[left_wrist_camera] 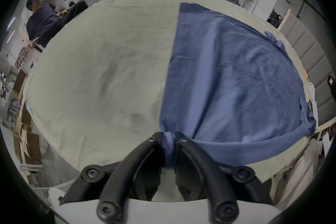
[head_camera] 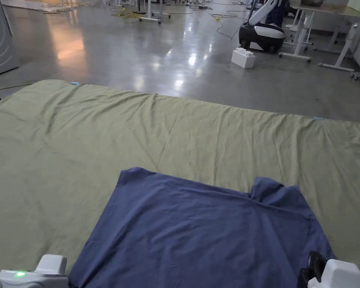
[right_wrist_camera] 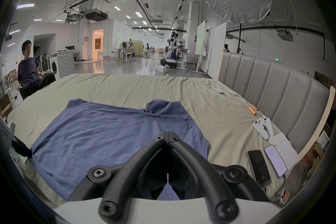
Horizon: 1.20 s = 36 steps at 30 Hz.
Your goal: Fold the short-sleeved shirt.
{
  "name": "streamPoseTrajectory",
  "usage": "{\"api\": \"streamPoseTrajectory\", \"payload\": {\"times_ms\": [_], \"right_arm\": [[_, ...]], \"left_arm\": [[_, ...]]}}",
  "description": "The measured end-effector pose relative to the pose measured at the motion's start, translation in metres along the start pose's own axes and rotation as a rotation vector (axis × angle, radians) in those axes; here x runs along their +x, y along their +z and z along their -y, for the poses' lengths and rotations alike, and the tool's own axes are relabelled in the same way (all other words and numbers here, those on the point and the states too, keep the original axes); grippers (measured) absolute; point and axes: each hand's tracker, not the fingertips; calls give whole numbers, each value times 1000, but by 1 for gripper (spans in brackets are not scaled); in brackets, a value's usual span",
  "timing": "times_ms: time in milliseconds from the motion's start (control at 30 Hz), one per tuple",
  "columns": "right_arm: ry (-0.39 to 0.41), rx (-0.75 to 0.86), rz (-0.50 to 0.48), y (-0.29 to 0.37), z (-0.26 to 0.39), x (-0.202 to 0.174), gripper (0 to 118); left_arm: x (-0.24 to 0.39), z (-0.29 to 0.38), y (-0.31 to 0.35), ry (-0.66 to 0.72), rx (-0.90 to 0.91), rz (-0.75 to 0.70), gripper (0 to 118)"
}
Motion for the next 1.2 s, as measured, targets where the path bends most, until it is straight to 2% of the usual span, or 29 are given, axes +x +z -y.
{"api": "streamPoseTrajectory", "payload": {"times_ms": [200, 367, 433, 467, 500, 533, 567, 633, 700, 800, 900, 933, 967, 1033, 1100, 1200], "right_arm": [[-18, -85, -4, 13, 1, 24, 0], [-74, -330, -14, 16, 12, 65, 1], [-45, -434, -14, 16, 21, 76, 4], [-24, -471, 3, 17, 27, 79, 14], [-10, -498, 11, 19, 33, 82, 34], [3, -536, 11, 20, 38, 84, 46], [-13, -567, 11, 22, 44, 86, 52], [-38, -617, -4, 19, 54, 83, 53], [-48, -689, 6, 8, 64, 81, 61], [-113, -709, -4, -12, 80, 76, 61], [-69, -817, 25, -34, 102, 70, 61], [-84, -788, 15, -33, 104, 69, 60], [-87, -774, 22, -28, 101, 69, 55], [-75, -753, -31, -24, 97, 69, 19], [-83, -755, -51, -23, 97, 69, 12], [-69, -757, -58, -17, 91, 72, 9]], "left_arm": [[-2, 0, 11, 2, 7, 25, 8], [-6, 4, 22, 12, 43, 35, 8], [-7, 3, 25, 19, 53, 39, 8], [-7, 3, 27, 19, 57, 39, 8], [-7, 3, 28, 19, 59, 38, 8], [-7, 2, 28, 18, 60, 38, 8], [-7, 2, 29, 17, 63, 37, 8], [-6, 2, 28, 12, 65, 32, 8], [-5, 2, 28, 2, 73, 20, 8], [-4, 3, 25, -8, 72, 13, 8], [-5, 5, 21, -2, 69, 12, 8], [-5, 6, 20, -1, 72, 11, 8], [-4, 7, 20, -2, 76, 10, 8], [-3, 9, 21, 0, 76, 7, 8], [-3, 10, 21, 8, 78, 11, 8], [-4, 12, 19, 18, 65, 27, 8]]}}
